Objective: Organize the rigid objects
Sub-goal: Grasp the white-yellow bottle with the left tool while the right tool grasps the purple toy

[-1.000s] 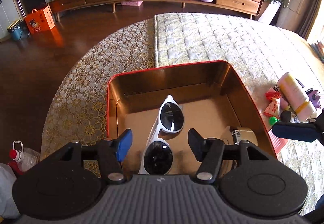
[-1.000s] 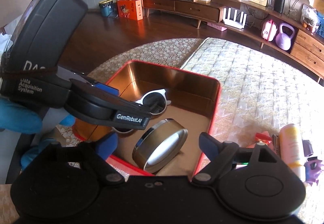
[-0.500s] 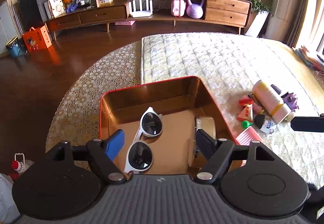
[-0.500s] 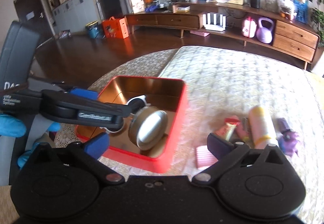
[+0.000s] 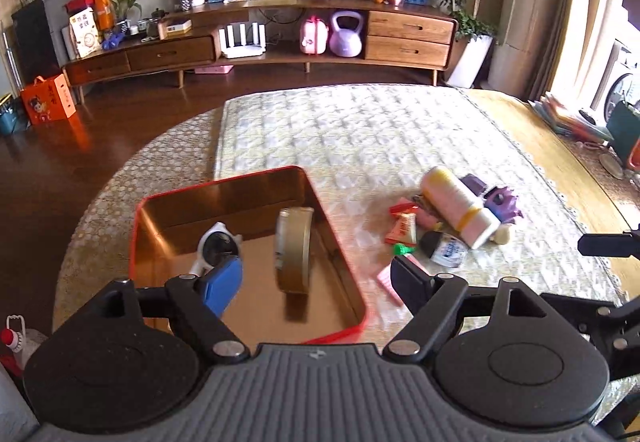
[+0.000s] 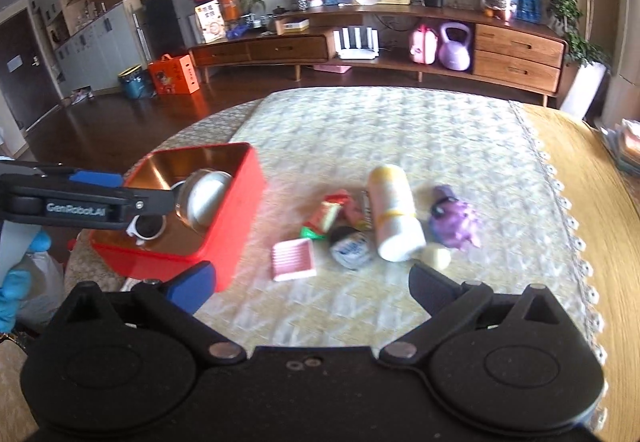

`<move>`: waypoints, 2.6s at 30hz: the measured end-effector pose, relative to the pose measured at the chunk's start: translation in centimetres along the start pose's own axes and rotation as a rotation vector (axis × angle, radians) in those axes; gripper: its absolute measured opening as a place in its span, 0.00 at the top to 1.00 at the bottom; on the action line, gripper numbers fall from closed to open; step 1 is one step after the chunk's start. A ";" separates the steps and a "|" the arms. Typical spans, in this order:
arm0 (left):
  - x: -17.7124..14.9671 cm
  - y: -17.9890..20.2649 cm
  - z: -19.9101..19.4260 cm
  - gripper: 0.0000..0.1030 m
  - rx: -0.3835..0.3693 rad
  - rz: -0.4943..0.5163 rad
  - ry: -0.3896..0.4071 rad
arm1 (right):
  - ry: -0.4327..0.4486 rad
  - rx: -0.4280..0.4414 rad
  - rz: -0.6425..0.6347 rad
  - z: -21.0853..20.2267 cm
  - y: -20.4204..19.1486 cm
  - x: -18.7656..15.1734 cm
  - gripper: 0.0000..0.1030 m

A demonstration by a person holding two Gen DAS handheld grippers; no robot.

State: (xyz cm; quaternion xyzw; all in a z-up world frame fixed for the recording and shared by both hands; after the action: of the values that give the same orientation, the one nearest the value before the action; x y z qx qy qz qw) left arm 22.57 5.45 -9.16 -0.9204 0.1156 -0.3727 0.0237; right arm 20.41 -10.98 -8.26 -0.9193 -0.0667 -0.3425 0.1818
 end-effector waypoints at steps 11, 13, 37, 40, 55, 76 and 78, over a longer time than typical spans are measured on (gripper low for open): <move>1.3 6.0 1.3 0.21 -0.055 0.024 -0.001 | 0.023 -0.075 0.046 -0.5 6.3 0.3 0.00; 2.1 7.0 1.7 0.21 -0.059 0.034 -0.003 | 0.018 -0.085 0.039 -0.4 7.2 0.4 0.00; 8.0 11.8 13.9 0.21 -0.096 -0.085 -0.123 | -0.018 -0.088 0.002 6.8 12.0 3.6 0.10; 8.0 12.1 15.0 0.21 -0.096 -0.093 -0.137 | -0.026 -0.083 0.015 7.6 12.3 3.8 0.11; 7.6 13.1 18.5 0.21 -0.126 -0.117 -0.171 | -0.055 -0.021 0.059 10.5 13.4 3.9 0.24; 7.3 14.2 17.0 0.53 -0.130 -0.041 -0.168 | -0.055 -0.051 0.079 9.8 13.2 3.2 0.50; 7.3 14.3 16.6 0.53 -0.121 -0.025 -0.167 | -0.047 -0.064 0.075 9.3 13.1 3.2 0.50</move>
State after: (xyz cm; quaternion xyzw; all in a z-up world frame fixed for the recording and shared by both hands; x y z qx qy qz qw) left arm 36.36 -10.82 -18.05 -0.9494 0.1240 -0.2873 -0.0272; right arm 31.72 -19.58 -16.46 -0.9343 -0.0254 -0.3156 0.1635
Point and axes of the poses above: each gripper's, at about its wrist camera, not at the fingertips, and z roughly the way its jaws point, y to its right, x to its top, the point moved 9 cm from there along z, roughly the way its jaws point, and after that the axes turned 12 degrees about z, right-handed, at the moved point
